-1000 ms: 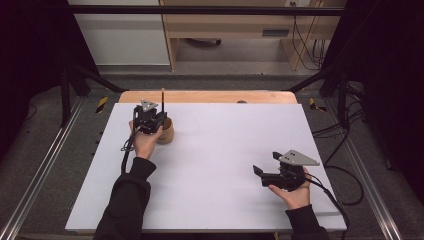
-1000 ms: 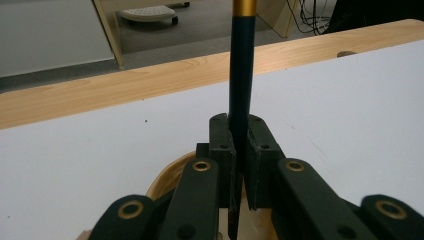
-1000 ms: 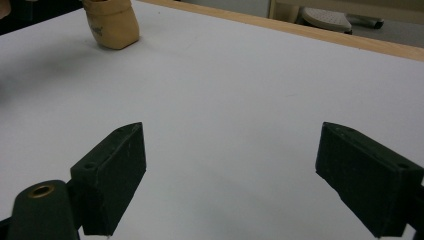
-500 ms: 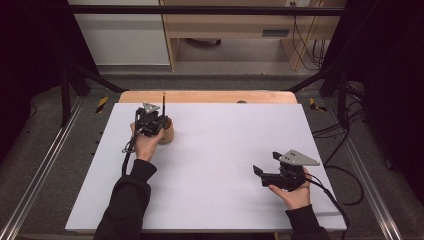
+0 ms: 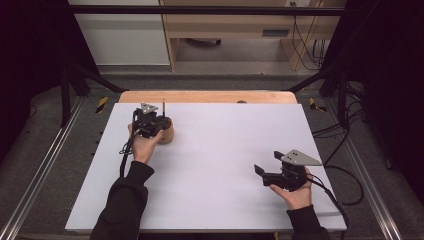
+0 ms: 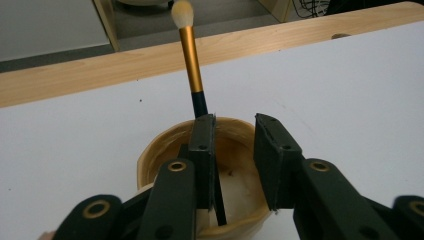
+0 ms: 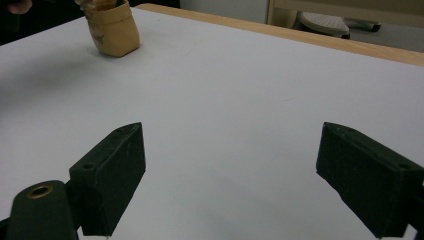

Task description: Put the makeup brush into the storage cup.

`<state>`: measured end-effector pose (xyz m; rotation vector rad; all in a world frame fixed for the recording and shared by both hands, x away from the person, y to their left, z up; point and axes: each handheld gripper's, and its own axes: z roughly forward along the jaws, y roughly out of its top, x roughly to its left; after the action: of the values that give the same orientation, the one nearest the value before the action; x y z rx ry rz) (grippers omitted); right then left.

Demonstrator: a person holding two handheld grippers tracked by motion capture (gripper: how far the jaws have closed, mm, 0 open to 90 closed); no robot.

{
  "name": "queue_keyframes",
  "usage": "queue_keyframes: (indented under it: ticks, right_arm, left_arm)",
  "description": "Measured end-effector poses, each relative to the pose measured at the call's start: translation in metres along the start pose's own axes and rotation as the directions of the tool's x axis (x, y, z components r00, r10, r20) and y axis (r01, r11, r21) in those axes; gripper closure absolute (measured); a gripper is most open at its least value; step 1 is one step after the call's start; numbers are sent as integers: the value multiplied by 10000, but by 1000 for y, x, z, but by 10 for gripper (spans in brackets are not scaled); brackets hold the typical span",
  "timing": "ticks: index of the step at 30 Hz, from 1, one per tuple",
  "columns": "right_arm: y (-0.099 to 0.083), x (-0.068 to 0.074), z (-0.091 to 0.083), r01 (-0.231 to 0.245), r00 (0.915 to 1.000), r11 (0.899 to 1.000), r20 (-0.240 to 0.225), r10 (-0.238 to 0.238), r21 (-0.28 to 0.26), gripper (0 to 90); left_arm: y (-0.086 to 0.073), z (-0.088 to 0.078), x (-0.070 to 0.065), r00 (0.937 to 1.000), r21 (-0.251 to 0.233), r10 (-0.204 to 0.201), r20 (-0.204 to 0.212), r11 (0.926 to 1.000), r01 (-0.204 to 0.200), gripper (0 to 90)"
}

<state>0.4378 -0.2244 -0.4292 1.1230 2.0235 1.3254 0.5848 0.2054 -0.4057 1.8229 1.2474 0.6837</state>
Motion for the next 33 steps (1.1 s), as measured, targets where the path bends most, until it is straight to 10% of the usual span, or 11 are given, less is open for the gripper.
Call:
queue_keyframes:
  ticks: [16, 33]
  right_arm:
    - [3, -5, -10, -183, 9997, 9996, 178, 186, -220, 118]
    - [-1, -11, -18, -269, 9989, 9995, 374, 274, -136, 95]
  left_arm:
    - [-8, -67, -11, 9877, -776, 283, 1537, 9969, -165, 409]
    - [-68, -109, -19, 9729, -755, 1050, 2060, 9930, -912, 175]
